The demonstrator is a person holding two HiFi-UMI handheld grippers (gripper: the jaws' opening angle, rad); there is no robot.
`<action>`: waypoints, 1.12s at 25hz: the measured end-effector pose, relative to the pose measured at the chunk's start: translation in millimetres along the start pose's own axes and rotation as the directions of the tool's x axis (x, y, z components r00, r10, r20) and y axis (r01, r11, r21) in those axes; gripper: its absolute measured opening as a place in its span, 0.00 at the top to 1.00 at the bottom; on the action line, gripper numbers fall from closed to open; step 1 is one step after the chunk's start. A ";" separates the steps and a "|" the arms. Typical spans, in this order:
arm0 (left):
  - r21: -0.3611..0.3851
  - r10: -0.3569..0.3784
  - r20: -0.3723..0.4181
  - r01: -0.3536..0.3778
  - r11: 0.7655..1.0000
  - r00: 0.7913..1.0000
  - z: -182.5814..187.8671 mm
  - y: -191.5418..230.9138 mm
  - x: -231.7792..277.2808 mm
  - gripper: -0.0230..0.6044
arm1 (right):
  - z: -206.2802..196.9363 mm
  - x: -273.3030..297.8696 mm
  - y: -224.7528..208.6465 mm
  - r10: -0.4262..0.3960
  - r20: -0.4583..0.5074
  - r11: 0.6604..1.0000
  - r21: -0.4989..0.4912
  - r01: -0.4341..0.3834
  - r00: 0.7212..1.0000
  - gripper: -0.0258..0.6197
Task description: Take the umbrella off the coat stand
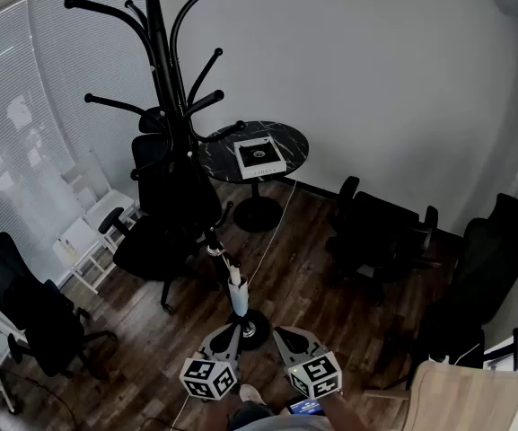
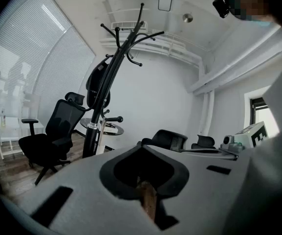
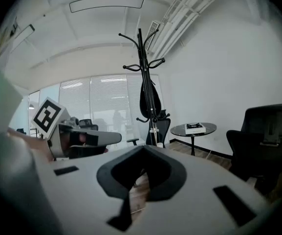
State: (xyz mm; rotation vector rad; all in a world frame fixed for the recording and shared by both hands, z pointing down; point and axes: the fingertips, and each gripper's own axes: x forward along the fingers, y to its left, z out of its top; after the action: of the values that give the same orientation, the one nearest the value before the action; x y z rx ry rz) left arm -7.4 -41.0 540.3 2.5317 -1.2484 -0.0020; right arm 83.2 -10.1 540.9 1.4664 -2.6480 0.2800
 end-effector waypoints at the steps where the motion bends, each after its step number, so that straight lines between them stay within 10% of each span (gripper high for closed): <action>1: 0.001 0.000 0.001 0.000 1.000 1.000 0.0 -0.1 -0.1 0.93 | -0.5 -0.2 -0.2 -0.001 -0.001 1.000 -0.001 0.001 1.000 0.94; 28: -0.022 0.042 0.028 -0.041 0.999 0.999 8.3 24.8 -2.8 0.93 | -0.7 18.0 -20.6 -0.037 0.011 0.997 0.072 0.036 0.999 0.94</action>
State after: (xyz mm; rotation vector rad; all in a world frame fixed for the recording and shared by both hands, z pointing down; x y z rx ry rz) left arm -29.5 -55.3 539.1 2.4958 -1.3047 -0.0413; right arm 91.2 -35.6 547.1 1.5400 -2.6440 0.3677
